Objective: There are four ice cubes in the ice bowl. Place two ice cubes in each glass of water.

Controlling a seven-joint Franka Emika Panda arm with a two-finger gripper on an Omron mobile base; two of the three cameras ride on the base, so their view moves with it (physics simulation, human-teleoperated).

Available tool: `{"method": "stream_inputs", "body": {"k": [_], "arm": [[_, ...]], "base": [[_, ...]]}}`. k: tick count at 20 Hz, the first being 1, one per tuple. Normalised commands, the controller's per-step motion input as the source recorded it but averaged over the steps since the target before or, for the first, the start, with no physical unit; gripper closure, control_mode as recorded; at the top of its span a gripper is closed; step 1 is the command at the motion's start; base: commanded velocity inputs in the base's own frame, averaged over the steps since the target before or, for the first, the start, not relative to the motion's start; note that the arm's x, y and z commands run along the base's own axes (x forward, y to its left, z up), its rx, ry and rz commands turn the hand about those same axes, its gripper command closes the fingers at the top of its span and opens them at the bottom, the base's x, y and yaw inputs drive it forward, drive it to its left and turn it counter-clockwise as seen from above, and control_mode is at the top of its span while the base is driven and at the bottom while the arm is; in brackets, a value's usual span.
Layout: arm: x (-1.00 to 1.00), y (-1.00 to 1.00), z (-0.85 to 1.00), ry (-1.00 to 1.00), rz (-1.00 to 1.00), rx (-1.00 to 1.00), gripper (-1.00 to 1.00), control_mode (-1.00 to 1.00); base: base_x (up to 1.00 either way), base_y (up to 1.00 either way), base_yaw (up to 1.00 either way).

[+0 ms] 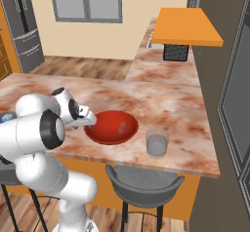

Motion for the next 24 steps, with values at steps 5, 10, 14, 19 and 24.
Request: {"method": "stream_inputs", "body": {"k": [5, 10, 14, 19, 24], "arm": [[0.39, 0.00, -0.14, 0.00, -0.03, -0.19, -1.00, -1.00], [0.29, 0.00, -0.16, 0.01, -0.06, -0.10, -1.00, -1.00], [0.14, -0.08, -0.17, 0.03, -0.10, -0.04, -1.00, -1.00], [0.16, -0.14, -0.14, 0.06, -0.11, 0.00, -1.00, -1.00], [0.03, -0.27, -0.05, 0.07, -0.08, 0.00, 1.00, -1.00]], "base": [[0.00, 0.00, 0.00], [0.00, 0.00, 0.00], [0.00, 0.00, 0.00], [0.00, 0.00, 0.00], [0.00, 0.00, 0.00]]}}
